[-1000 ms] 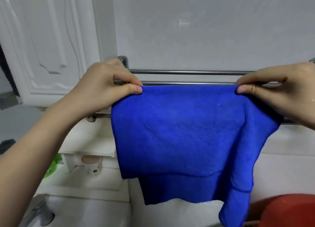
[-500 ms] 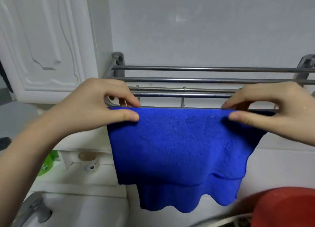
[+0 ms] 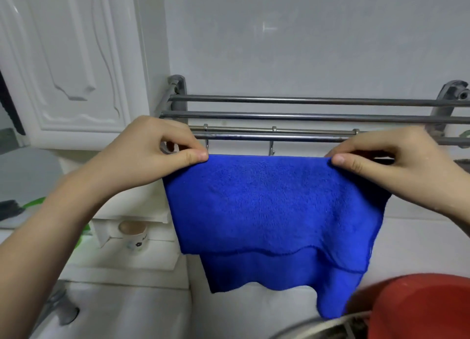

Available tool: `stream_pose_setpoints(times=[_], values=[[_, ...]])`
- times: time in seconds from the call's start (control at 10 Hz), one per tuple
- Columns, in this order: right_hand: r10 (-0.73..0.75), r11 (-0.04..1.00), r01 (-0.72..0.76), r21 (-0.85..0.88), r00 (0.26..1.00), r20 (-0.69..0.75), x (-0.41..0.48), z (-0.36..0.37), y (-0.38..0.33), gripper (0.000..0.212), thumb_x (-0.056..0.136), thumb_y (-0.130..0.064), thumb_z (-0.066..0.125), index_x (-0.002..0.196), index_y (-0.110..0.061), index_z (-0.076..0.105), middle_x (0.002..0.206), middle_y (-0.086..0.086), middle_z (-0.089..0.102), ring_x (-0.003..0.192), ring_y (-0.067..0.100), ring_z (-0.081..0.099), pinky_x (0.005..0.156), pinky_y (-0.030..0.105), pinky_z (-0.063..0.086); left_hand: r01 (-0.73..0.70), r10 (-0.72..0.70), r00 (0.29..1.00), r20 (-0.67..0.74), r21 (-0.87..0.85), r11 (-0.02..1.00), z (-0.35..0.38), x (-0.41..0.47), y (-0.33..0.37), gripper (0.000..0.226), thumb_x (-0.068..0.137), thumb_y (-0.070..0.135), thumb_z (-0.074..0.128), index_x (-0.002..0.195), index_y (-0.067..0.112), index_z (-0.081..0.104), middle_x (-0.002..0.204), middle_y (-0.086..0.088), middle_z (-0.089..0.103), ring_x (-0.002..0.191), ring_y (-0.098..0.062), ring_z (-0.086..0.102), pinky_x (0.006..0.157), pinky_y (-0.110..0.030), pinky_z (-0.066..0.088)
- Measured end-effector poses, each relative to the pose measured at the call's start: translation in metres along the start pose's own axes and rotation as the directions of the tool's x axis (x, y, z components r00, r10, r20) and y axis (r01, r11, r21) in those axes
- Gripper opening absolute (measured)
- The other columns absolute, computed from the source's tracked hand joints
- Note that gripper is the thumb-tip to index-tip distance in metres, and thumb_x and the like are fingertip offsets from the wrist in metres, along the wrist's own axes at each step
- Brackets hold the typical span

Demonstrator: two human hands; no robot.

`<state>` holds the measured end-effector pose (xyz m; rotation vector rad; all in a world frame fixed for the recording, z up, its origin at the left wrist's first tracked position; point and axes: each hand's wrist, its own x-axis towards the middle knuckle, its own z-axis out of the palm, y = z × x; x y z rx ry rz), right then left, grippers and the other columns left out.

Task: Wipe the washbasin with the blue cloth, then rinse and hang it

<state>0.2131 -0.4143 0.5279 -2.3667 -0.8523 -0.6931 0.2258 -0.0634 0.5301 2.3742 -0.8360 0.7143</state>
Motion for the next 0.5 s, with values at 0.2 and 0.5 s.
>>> stream_pose_setpoints(times=[0.2, 0.5], values=[[-0.001, 0.999, 0.002, 0.036, 1.000, -0.008, -0.003, 0.001, 0.002, 0.016, 0.080, -0.040, 0.067, 0.090, -0.031, 0.076, 0.092, -0.021, 0.073, 0.091, 0.003, 0.069, 0.080, 0.027, 0.051, 0.028, -0.031, 0.999, -0.037, -0.062, 0.998, 0.004, -0.003, -0.003, 0.022, 0.073, 0.053, 0.060, 0.077, 0.038, 0.076, 0.080, 0.006, 0.071, 0.075, -0.018, 0.060, 0.067, -0.031, 0.043], [-0.037, 0.999, 0.041, 0.018, 0.976, -0.217, -0.008, -0.004, -0.010, 0.011, 0.090, -0.037, 0.068, 0.098, -0.030, 0.072, 0.091, -0.018, 0.072, 0.087, 0.002, 0.066, 0.077, 0.010, 0.047, 0.058, -0.054, 0.977, -0.207, 0.015, 0.998, 0.004, -0.006, 0.014, 0.009, 0.083, 0.027, 0.073, 0.091, 0.030, 0.076, 0.088, 0.007, 0.071, 0.087, -0.006, 0.063, 0.081, -0.026, 0.047]])
